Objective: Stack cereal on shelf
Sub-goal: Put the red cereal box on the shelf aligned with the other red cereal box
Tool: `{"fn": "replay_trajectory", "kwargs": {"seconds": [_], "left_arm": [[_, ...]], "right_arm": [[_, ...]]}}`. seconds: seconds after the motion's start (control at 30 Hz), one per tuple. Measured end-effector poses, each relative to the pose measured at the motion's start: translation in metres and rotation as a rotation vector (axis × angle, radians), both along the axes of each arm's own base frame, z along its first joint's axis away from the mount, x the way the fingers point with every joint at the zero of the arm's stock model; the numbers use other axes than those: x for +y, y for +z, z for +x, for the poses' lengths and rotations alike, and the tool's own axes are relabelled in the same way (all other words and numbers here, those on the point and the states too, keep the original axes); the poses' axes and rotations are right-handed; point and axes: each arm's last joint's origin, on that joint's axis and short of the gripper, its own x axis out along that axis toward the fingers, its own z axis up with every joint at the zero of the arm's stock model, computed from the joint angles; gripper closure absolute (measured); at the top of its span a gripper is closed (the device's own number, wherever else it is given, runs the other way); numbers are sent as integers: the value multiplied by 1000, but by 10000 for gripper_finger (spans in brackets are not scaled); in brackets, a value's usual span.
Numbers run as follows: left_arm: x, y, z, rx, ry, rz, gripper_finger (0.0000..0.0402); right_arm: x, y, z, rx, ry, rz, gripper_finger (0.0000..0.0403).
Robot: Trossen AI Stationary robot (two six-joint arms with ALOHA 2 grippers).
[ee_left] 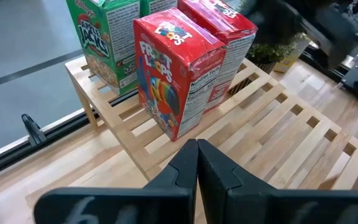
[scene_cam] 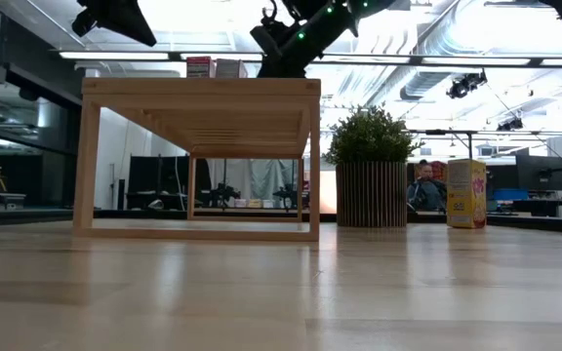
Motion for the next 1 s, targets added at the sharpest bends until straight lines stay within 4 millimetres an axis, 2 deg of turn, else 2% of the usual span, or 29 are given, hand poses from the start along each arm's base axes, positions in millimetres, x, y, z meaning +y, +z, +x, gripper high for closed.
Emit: {"fn": "replay_trajectory", "kwargs": {"seconds": [0.2,1.0], "left_arm": [[0,0,0,0,0,0,401],[0,0,0,-1,7,5,401]], "right_arm": [[-12,6,-1,-83,-26,8,403],[-13,6,7,-152,26,-7,403]]}}
